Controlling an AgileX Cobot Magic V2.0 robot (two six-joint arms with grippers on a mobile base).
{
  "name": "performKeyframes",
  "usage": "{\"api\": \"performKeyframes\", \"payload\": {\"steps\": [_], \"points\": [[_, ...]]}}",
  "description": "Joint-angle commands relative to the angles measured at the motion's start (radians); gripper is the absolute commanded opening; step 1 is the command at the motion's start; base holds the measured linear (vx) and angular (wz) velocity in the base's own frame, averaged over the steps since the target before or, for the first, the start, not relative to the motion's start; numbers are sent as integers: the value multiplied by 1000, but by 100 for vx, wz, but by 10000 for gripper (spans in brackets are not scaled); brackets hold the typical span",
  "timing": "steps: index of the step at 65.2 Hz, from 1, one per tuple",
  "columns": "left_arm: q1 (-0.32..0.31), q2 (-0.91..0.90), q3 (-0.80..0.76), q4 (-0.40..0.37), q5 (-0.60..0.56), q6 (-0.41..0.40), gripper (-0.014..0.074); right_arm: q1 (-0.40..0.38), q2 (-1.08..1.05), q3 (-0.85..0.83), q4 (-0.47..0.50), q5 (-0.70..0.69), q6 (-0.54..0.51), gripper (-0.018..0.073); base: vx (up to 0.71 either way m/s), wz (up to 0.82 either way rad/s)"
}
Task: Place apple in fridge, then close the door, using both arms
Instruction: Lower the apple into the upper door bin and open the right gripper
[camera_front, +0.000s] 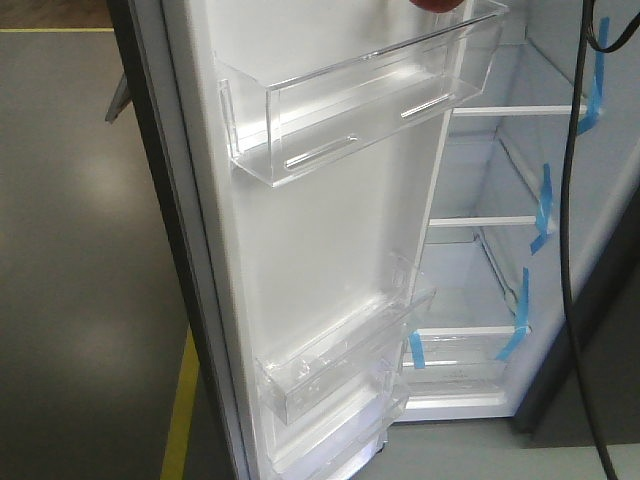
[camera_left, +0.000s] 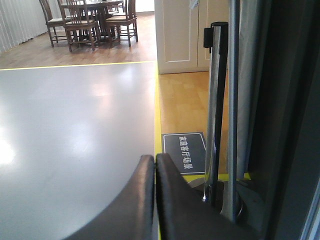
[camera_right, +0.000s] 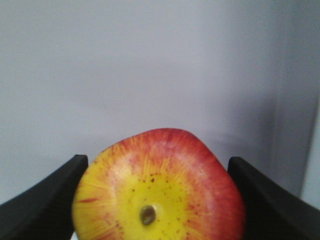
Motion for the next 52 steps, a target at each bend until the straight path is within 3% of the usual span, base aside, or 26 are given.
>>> {"api": "performKeyframes", "payload": {"steps": [1, 23, 52], "points": [[-6, -16, 29, -7, -68, 0, -6, -1, -49, -35, 65, -23, -12, 255, 0, 0], [-6, -16, 29, -7, -68, 0, -6, -1, -49, -35, 33, -41, 14, 600, 0, 0], [-6, -16, 29, -7, -68, 0, -6, -1, -66, -35, 57, -68, 14, 586, 0, 0]]}}
